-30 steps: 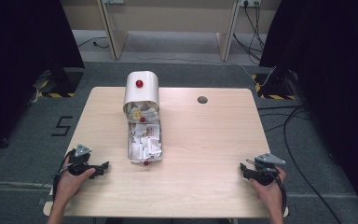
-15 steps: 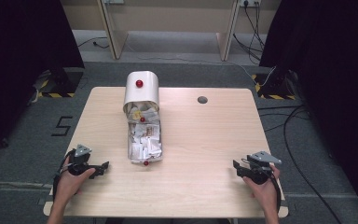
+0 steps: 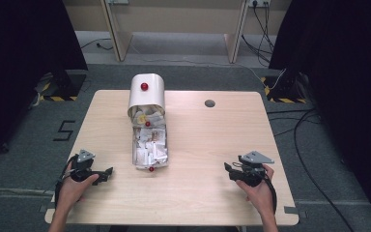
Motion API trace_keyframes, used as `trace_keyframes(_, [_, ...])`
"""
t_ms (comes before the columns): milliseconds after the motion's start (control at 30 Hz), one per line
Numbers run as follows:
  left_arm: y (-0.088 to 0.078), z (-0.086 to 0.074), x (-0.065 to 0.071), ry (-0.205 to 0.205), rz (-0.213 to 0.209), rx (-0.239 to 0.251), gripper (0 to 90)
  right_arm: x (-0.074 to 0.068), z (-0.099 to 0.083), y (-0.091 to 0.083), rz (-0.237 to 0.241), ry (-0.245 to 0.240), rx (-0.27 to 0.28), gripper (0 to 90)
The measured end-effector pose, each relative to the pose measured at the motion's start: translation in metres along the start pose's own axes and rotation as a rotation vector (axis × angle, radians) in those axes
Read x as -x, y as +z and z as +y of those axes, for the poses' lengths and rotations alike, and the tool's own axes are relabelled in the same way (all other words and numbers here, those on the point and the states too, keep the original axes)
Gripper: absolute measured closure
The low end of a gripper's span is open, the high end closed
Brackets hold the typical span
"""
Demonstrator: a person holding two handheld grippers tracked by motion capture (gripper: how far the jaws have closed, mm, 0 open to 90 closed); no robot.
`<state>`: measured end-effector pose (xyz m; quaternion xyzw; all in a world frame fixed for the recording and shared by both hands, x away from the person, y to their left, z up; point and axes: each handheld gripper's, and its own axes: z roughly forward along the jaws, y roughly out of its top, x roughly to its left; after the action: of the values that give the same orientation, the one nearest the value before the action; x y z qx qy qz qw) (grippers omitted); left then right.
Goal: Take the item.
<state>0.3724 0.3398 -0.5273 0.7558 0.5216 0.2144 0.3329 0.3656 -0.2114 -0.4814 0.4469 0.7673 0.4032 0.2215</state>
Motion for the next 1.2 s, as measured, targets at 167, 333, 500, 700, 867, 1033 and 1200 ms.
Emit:
trace_keyframes(167, [0.0, 0.0, 0.0, 0.0, 0.0, 0.0, 0.0, -0.019, 0.015, 0.01, 0.054, -0.038, 0.014, 36.1])
trace_keyframes(333, [0.0, 0.0, 0.0, 0.0, 0.0, 0.0, 0.0, -0.039, 0.026, 0.022, 0.118, -0.065, 0.023, 37.3])
trace_keyframes(500, [0.0, 0.0, 0.0, 0.0, 0.0, 0.0, 0.0, -0.053, 0.034, 0.027, 0.152, -0.09, 0.026, 37.7])
trace_keyframes(700, [0.0, 0.0, 0.0, 0.0, 0.0, 0.0, 0.0, -0.068, 0.043, 0.032, 0.193, -0.119, 0.038, 40.1])
trace_keyframes(867, [0.0, 0.0, 0.0, -0.001, 0.0, 0.0, 0.0, -0.076, 0.052, 0.039, 0.211, -0.139, 0.037, 42.1])
trace_keyframes(1033, [0.0, 0.0, 0.0, 0.0, 0.0, 0.0, 0.0, -0.085, 0.06, 0.046, 0.232, -0.158, 0.044, 44.4])
trace_keyframes(1200, [0.0, 0.0, 0.0, 0.0, 0.0, 0.0, 0.0, -0.092, 0.065, 0.053, 0.247, -0.17, 0.056, 47.0])
